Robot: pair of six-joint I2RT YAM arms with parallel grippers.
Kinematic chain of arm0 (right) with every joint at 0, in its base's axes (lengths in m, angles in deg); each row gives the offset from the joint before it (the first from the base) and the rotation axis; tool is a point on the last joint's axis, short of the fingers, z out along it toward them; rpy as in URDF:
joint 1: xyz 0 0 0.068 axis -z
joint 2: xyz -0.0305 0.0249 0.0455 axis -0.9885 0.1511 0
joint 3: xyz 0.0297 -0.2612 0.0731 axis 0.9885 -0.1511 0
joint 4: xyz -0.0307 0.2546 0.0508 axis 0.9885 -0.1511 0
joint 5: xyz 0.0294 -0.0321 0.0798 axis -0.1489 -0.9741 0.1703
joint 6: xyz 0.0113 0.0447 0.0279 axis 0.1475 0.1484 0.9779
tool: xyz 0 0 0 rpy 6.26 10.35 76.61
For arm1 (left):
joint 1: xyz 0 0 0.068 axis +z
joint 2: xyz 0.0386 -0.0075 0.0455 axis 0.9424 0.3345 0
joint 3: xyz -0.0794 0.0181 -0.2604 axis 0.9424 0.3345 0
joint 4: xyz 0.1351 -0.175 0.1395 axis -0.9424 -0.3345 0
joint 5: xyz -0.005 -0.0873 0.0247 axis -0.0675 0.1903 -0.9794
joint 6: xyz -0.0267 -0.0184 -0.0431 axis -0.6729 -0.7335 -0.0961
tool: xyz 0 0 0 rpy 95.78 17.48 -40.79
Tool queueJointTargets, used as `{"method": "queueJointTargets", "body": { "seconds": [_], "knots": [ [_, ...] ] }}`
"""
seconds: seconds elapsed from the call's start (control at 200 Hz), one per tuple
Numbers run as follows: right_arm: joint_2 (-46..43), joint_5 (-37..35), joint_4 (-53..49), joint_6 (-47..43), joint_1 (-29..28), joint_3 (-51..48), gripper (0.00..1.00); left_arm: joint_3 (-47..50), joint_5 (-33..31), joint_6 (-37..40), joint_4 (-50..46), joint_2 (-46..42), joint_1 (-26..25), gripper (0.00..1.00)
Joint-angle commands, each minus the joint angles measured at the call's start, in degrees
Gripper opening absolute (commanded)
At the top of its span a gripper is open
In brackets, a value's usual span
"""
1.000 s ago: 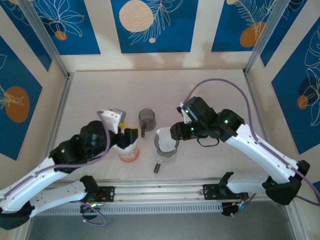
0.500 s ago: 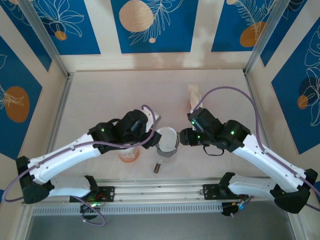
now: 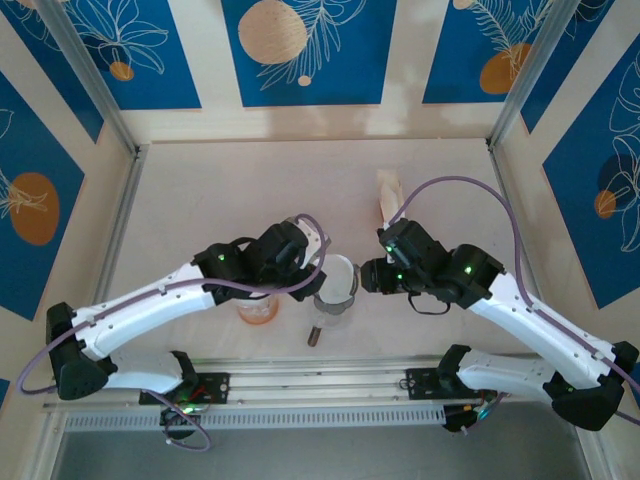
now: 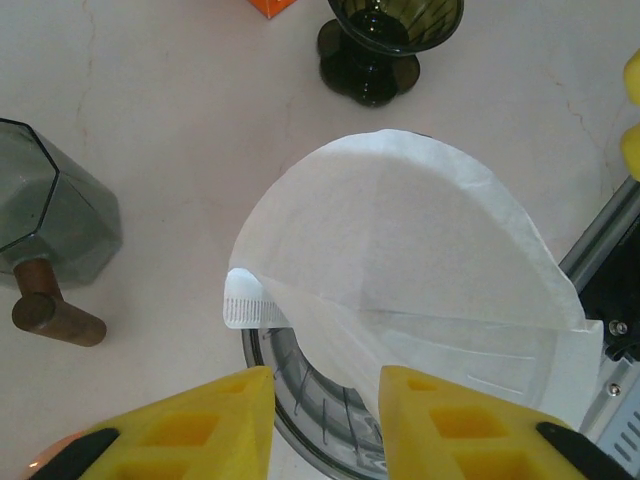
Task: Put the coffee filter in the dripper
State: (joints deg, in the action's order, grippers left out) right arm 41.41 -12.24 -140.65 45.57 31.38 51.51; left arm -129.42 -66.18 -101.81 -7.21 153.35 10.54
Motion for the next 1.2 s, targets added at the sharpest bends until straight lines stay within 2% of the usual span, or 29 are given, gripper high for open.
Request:
{"method": "queueJointTargets", "body": {
  "seconds": [0.0,0.16,0.26,0.675,0.82,0.955,1.195],
  "knots": [
    [-0.78,0.02,0.52,0.93,-0.35,-1.00,0.45,-0.50,-1.29,0.02,-1.46,0.30,-0.45,0.32],
    [-0.28,1.32,1.72,0.09,-0.42,-0.62,0.44,-0.23,-3.09,0.02,-2.29,0.02,-0.46,0.26],
    [0.92,3.02,3.13,-1.02,-0.59,0.11,0.41,-0.07,-2.59,0.02,-1.92,-0.01,-0.44,0.25],
    [6.73,4.28,6.30,-1.71,-2.32,1.61,0.42,0.49,-2.54,0.02,-1.23,-0.17,-0.43,0.23],
    [8.42,2.43,4.31,-1.77,-2.80,2.64,0.30,0.79,-2.51,0.11,-0.96,-0.17,-0.38,0.22],
    [8.92,0.74,3.48,-1.49,-3.20,3.14,0.12,0.91,-2.82,0.25,-0.82,-0.14,-0.42,0.22],
    [11.52,-2.61,1.13,-1.63,-5.01,5.33,0.09,1.07,-3.02,0.28,-0.70,0.18,-0.24,0.22]
  ]
}}
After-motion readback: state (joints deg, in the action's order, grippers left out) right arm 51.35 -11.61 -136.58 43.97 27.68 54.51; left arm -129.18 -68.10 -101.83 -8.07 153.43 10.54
